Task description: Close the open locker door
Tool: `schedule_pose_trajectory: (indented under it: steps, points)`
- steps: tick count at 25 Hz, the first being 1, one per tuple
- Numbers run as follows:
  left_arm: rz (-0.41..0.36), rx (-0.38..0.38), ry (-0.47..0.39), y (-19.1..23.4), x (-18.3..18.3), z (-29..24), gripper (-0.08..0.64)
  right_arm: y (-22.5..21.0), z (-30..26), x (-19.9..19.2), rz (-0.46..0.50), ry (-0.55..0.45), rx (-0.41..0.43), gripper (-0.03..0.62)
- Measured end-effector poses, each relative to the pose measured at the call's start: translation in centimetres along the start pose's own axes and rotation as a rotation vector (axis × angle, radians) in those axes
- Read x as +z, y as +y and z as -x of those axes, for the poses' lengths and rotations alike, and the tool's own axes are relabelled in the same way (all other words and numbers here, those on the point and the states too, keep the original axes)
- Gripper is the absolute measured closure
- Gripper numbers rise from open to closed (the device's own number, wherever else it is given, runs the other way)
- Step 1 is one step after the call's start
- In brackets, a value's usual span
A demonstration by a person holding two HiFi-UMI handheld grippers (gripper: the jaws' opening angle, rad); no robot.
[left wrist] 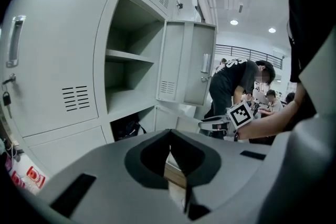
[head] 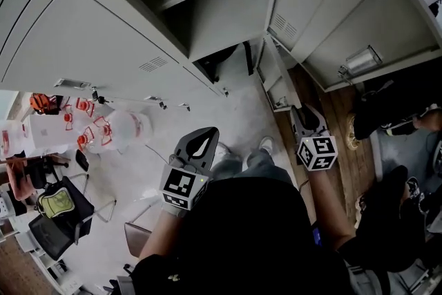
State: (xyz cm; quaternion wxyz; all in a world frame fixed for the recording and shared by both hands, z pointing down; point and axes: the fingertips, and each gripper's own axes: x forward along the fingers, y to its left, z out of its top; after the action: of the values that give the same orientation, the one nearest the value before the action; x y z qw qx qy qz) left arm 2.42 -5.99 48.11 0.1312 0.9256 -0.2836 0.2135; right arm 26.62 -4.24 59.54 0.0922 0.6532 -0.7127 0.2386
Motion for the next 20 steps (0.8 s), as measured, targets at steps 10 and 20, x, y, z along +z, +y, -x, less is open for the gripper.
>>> schedule_pose_trajectory:
  steps: [10, 20]
  points:
    - [-0.014, 0.009, -0.043, 4.7, -2.0, 4.6, 0.537, 7.3, -2.7, -0.9, 0.013, 0.032, 0.021, 0.466]
    - [0.004, 0.037, -0.076, 9.5, -4.3, 8.4, 0.537, 13.2, -5.8, -0.7, 0.064, 0.054, 0.053, 0.466]
